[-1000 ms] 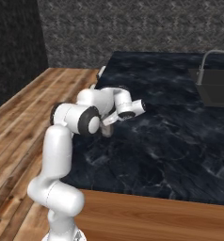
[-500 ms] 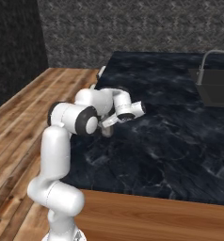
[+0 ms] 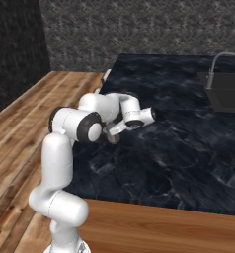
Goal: Get the candle and the liquor from the cabinet and move them to the dining counter.
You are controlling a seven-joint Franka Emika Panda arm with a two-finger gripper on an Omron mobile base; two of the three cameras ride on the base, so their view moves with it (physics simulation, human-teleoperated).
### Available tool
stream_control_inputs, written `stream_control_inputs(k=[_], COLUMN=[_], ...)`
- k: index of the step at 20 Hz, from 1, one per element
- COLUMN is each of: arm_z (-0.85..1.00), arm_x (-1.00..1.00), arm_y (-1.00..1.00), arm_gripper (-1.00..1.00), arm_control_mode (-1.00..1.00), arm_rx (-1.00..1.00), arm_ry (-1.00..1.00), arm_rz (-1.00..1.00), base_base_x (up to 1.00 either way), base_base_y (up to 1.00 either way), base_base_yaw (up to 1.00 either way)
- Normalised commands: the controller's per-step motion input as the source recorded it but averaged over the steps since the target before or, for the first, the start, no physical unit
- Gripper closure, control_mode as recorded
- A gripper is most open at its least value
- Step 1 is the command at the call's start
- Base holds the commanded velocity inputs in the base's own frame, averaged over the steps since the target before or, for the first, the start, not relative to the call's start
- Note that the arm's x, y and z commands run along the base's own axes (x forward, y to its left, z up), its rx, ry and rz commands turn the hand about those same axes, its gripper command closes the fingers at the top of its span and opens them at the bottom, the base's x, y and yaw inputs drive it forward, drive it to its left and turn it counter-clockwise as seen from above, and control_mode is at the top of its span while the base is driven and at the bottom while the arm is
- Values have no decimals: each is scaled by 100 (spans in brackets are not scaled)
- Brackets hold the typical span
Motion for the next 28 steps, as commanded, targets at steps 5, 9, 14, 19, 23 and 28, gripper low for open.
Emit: stream_control_inputs(k=[5, 9, 14, 19, 23, 28], arm_z=[0, 0, 0, 4, 17, 25], arm_x=[-8, 0, -8, -24, -40, -41], arm_y=[-18, -24, -25, -18, -6, -2], arm_gripper=[-100, -100, -100, -100, -100, -100], arm_control_mode=[-100, -100, -100, -100, -100, -100], arm_rx=[0, 0, 0, 0, 0, 0], arm_ry=[2, 2, 0, 0, 0, 0], arm_rz=[-2, 0, 0, -1, -9, -18], base_base_x=[0, 0, 0, 0, 0, 0], base_base_y=[0, 0, 0, 0, 0, 0], base_base_yaw=[0, 0, 0, 0, 0, 0])
